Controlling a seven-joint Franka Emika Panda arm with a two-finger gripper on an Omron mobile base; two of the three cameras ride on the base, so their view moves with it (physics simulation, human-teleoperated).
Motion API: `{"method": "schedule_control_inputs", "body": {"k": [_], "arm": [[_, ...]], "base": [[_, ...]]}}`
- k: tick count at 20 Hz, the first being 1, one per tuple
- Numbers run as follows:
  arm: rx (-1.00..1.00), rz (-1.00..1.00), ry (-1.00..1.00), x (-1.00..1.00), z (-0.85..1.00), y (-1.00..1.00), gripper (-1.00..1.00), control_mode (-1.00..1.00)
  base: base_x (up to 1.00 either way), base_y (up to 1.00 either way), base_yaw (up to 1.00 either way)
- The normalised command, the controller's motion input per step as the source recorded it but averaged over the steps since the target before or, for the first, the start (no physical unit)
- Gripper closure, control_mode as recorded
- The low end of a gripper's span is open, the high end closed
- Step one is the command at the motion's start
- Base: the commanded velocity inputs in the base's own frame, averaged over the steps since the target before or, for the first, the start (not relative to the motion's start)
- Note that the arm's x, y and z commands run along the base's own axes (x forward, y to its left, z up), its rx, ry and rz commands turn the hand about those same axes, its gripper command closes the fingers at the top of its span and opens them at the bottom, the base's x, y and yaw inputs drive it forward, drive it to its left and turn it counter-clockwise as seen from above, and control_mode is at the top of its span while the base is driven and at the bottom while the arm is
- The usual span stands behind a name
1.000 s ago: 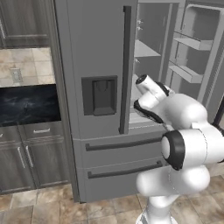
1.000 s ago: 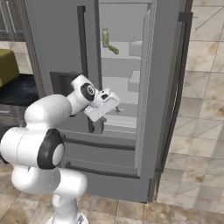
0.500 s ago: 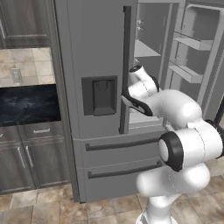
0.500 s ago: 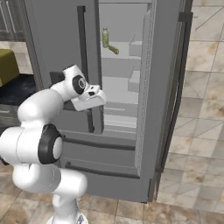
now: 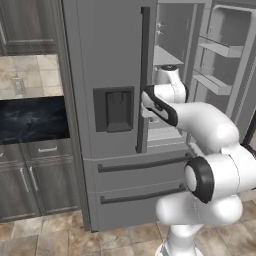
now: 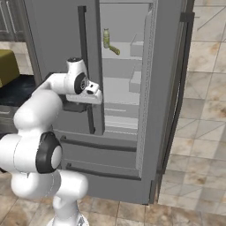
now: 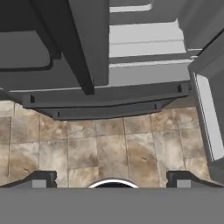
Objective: Retrieve the butter from the fridge and place it on a plate on the dining table. Then retrieve the butter knife by the fridge and place it near the plate.
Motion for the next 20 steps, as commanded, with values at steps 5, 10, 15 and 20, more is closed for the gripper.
{"method": "schedule_control_inputs", "body": {"k": [5, 10, 15, 20], "arm": [[0.05, 0.06, -0.46, 0.01, 0.33, 0.46, -1.0, -1.0], [-0.06, -0.04, -0.21, 0.03, 0.64, 0.11, -1.0, -1.0], [-0.01, 0.0, -0.01, 0.01, 0.32, 0.0, -1.0, -1.0], [0.0, 0.0, -0.21, 0.14, 0.23, 0.06, -1.0, -1.0]], "base": [[0.0, 0.0, 0.0], [0.0, 0.0, 0.0], [0.0, 0.0, 0.0], [0.0, 0.0, 0.0]]}}
